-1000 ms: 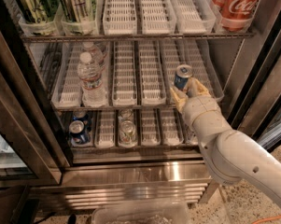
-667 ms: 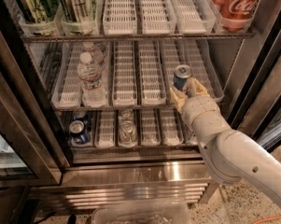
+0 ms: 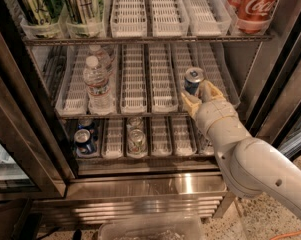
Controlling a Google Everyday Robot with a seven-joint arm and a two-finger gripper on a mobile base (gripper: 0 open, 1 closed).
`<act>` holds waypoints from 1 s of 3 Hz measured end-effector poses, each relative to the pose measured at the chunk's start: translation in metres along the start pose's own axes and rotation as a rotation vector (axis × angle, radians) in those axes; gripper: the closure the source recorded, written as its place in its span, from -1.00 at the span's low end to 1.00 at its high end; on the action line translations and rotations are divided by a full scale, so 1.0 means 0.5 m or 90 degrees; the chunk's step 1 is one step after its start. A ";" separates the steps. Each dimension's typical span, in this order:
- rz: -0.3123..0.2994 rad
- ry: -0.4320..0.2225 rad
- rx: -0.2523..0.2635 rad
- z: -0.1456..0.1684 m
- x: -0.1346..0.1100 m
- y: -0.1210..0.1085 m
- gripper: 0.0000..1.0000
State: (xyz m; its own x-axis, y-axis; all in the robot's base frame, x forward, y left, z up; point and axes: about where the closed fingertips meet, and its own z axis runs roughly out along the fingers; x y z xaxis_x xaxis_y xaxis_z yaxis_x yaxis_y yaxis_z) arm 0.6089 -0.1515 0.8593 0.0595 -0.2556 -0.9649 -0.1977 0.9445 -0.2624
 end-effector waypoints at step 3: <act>-0.018 -0.023 -0.072 -0.089 -0.134 0.009 1.00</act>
Offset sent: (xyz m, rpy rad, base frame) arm -0.0462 0.0081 0.0715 -0.0442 -0.0600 0.0948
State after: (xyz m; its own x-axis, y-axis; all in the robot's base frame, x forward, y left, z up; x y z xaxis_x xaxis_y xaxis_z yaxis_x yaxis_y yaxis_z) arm 0.5604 -0.1392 0.9224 0.1018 -0.2726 -0.9567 -0.3037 0.9073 -0.2908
